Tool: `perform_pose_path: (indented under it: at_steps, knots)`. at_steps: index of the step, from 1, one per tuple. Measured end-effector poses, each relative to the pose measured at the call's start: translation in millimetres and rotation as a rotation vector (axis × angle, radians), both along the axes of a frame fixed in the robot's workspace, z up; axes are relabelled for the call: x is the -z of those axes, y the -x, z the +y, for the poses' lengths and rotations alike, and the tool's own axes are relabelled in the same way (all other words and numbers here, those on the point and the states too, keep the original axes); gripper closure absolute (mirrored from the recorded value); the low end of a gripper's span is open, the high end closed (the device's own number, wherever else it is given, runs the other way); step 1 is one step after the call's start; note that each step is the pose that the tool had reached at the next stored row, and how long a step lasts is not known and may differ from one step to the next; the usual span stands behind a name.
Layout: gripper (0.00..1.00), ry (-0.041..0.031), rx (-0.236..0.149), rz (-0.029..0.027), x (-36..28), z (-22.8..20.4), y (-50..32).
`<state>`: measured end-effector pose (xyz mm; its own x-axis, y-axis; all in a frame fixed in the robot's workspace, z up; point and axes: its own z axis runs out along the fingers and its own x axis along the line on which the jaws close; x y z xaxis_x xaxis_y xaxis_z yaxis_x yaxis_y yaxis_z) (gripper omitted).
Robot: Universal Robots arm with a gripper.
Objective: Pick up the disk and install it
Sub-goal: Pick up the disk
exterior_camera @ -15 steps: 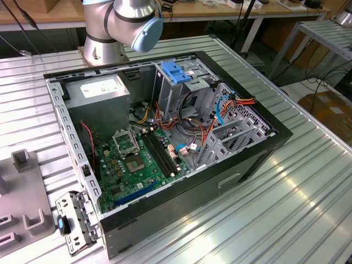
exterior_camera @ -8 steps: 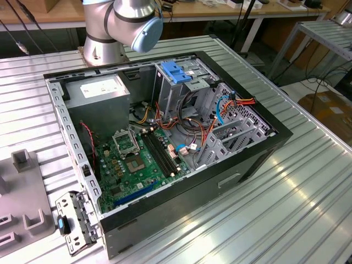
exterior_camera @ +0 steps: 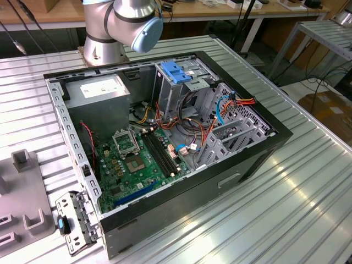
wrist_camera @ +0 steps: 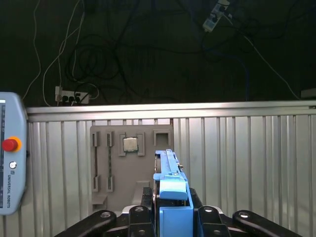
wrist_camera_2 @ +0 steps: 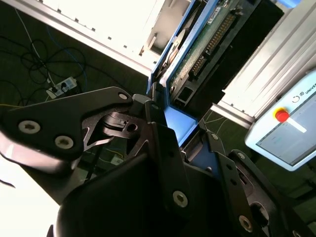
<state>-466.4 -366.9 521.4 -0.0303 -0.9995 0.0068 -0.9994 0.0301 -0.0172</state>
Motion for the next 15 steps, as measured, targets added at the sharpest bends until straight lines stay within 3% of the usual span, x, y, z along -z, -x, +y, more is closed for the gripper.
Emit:
perform_pose_path:
  at_steps: [3, 15]
  knots:
    - [0.63, 0.0000, 0.000, 0.0001, -4.0, 0.0, 0.0]
    - [0.63, 0.0000, 0.000, 0.0000, -4.4, 0.0, -3.0]
